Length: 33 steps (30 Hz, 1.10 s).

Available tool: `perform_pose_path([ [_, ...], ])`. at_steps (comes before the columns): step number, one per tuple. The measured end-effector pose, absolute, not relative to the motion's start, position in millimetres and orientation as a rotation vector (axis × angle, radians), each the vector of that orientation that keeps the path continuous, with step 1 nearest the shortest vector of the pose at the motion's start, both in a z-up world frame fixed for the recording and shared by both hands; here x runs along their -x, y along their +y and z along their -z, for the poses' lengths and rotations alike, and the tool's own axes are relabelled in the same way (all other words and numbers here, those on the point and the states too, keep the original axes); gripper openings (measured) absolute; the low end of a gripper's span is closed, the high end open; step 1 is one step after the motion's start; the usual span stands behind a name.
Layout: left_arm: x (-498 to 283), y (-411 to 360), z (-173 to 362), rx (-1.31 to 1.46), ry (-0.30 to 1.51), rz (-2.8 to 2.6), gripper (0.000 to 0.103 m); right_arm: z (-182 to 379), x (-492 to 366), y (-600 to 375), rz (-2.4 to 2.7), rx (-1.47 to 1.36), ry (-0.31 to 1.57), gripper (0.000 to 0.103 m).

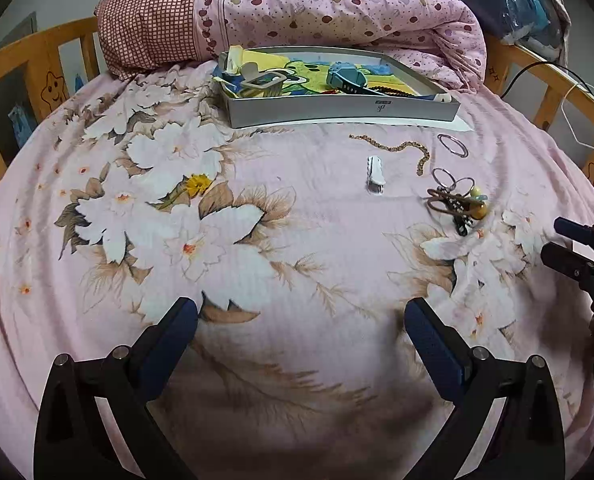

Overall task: Organize jewelry
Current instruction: 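Withdraw both tools from the tray toward the white hair clip and rings, then grasp the white hair clip with the left tool while the right tool grasps a silver ring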

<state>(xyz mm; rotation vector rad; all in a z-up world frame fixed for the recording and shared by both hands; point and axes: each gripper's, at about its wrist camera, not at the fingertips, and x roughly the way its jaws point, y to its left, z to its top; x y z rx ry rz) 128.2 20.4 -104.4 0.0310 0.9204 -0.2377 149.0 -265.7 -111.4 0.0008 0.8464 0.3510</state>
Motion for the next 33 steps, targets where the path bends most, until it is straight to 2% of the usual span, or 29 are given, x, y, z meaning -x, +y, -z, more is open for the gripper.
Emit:
perform_pose_path([
  [18,-184.8,-6.5,95.4,-0.102,0.839,0.382,0.101,104.7,-203.6,-277.3,-0.465,-0.163,0.835,0.103],
  [20,-191.7,-9.9,96.3,-0.105,0.835,0.388,0.098,104.3,-211.0,-277.4,-0.479,-0.182,0.834,0.097],
  [24,-201.8,-16.9,98.7,-0.12,0.833,0.409,0.089,104.9,-231.2,-269.4,-0.506,-0.166,0.839,0.088],
  [26,-207.1,-20.9,99.9,-0.123,0.832,0.422,0.082,106.2,-240.2,-265.3,-0.52,-0.162,0.845,0.076],
  [29,-213.5,-26.6,101.4,-0.123,0.836,0.439,0.072,109.7,-254.2,-259.8,-0.541,-0.162,0.858,0.066],
  [33,-222.6,-33.9,107.1,-0.13,0.853,0.466,0.05,115.8,-264.0,-253.5,-0.569,-0.143,0.881,0.052],
])
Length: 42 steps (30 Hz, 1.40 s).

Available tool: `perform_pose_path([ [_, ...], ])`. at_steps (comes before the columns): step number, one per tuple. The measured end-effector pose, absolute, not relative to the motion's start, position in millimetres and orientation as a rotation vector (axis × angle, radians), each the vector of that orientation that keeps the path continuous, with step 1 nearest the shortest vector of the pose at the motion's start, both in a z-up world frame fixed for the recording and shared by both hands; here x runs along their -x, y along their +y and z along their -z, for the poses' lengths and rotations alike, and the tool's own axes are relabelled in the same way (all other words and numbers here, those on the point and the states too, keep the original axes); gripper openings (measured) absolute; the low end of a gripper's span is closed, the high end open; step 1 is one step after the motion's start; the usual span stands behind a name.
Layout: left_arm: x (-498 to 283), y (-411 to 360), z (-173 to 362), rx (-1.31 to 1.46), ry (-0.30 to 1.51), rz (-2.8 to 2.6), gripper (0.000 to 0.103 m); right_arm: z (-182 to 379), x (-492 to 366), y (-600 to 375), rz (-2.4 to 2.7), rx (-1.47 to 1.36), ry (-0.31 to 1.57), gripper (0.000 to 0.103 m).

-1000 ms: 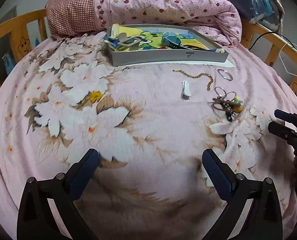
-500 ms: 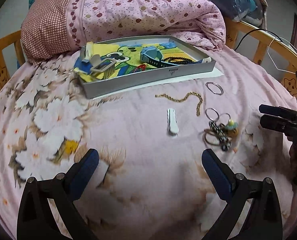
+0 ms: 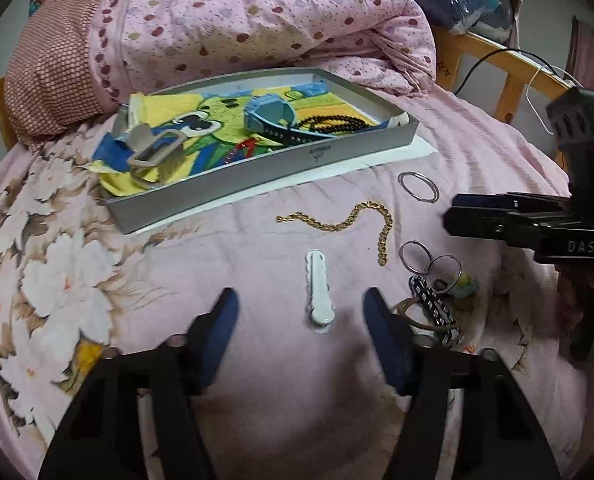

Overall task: Organize jewelry
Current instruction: 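Grasp the white hair clip with the left tool while the right tool grasps a silver ring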

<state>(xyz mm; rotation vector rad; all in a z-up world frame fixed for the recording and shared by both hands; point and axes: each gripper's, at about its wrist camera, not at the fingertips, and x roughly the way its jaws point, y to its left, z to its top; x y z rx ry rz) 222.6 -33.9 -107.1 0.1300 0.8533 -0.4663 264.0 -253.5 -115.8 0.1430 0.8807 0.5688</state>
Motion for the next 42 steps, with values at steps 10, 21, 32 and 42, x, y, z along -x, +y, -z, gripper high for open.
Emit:
perform_pose_path([
  [10,-231.9,-43.0,120.0,-0.167,0.899,0.489,0.026,133.5,-264.0,-234.8,-0.612,-0.052,0.937,0.035],
  [21,-228.9,-51.2,124.5,-0.236,0.897,0.478,0.026,135.9,-259.5,-206.5,-0.556,0.209,0.928,0.031],
  [32,-215.2,-46.3,123.1,-0.259,0.895,0.478,0.012,134.3,-248.6,-214.0,-0.533,0.183,0.934,0.005],
  [42,-196.6,-34.5,114.7,-0.204,0.903,0.435,0.012,124.4,-232.2,-233.7,-0.458,0.117,0.914,0.003],
])
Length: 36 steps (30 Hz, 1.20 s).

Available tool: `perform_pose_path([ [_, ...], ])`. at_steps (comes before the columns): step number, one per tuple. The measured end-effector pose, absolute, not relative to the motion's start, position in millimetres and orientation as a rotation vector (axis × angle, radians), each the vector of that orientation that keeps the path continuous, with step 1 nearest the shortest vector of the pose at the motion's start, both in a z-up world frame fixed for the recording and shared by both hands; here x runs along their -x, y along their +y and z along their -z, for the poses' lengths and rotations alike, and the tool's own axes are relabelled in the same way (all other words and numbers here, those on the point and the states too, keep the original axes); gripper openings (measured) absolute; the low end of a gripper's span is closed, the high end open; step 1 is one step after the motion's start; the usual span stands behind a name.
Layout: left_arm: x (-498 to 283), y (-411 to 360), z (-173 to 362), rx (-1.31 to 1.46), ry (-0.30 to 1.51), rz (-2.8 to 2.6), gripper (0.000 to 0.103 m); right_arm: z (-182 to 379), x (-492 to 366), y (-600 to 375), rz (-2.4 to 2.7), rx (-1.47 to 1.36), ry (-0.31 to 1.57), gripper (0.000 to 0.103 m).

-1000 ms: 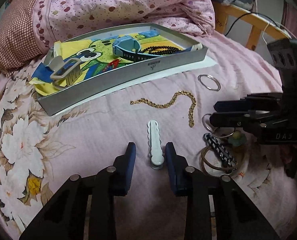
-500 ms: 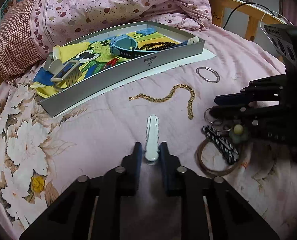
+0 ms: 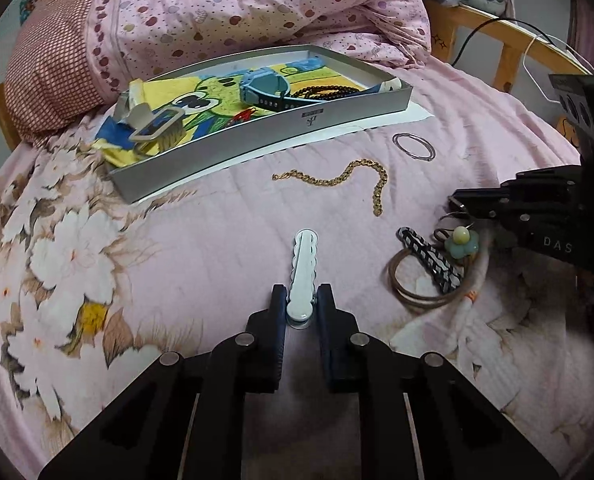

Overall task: Organize jewelry
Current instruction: 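Grasp the white hair clip with the left tool while the right tool grasps a silver ring, then carry the hair clip into the tray with the left tool while the right tool carries the ring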

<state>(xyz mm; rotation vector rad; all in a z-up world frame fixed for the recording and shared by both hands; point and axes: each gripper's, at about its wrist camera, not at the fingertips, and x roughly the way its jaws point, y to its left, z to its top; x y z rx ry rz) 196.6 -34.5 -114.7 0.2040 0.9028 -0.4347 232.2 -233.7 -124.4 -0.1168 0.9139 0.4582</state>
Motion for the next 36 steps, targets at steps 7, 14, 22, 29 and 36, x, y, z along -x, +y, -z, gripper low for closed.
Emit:
perform_pose_path([
  [7,-189.8,-30.6,106.2,-0.166,0.897,0.41,0.012,104.7,-227.1,-246.0,-0.418,0.095,0.853,0.003],
  [14,-200.7,-21.1,86.5,-0.122,0.843,0.339,0.012,79.7,-231.8,-238.6,-0.424,0.095,0.786,0.003],
  [22,-244.0,-11.6,58.4,-0.097,0.78,0.301,0.012,45.3,-265.7,-215.6,-0.463,0.074,0.696,0.003],
  [29,-290.0,-12.6,48.4,-0.116,0.75,0.297,0.012,25.2,-313.2,-194.4,-0.497,0.063,0.656,0.003],
  [36,-331.3,-8.9,54.3,-0.052,0.775,0.288,0.012,34.2,-364.2,-185.7,-0.477,0.024,0.702,0.003],
])
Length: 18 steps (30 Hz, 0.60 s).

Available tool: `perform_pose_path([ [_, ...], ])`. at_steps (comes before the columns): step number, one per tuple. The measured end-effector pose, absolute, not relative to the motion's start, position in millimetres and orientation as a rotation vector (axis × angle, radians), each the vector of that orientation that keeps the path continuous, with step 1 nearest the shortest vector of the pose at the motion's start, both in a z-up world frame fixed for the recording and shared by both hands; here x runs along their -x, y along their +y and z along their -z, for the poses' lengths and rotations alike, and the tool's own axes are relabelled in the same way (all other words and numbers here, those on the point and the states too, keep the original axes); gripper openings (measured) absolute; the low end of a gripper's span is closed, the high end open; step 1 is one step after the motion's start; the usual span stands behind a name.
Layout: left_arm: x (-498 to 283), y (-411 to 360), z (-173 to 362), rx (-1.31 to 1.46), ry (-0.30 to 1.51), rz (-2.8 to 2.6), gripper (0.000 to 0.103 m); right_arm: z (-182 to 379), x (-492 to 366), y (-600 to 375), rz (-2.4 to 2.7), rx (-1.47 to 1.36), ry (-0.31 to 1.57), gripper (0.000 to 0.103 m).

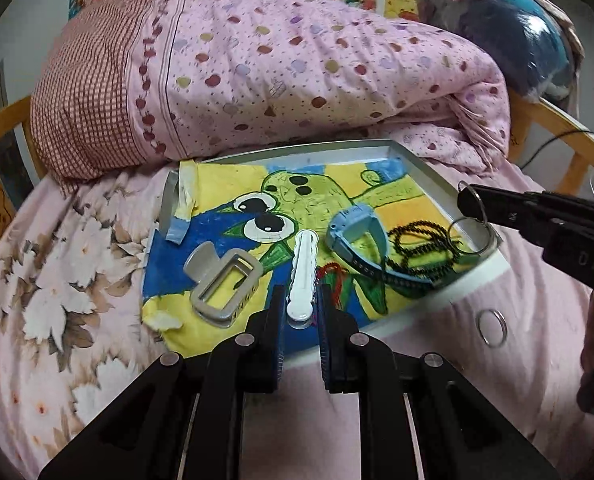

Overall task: Organize jewelry
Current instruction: 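Carry the hair clip into the tray with the left tool while the right tool carries the ring, then open both tools to release the clip and ring inside the tray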

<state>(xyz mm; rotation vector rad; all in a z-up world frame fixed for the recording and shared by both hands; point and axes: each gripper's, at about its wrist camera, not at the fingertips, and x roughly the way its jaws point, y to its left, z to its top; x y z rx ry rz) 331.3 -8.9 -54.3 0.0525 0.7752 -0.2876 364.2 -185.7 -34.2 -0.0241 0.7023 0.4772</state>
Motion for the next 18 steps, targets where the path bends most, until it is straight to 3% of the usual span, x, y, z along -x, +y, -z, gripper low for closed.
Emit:
perform_pose_path([
  [18,-373.5,-1.8,83.3,0.021,0.867,0.252,0.013,81.9,-412.5,-192.3,-0.406,-0.021,0.843,0.004],
])
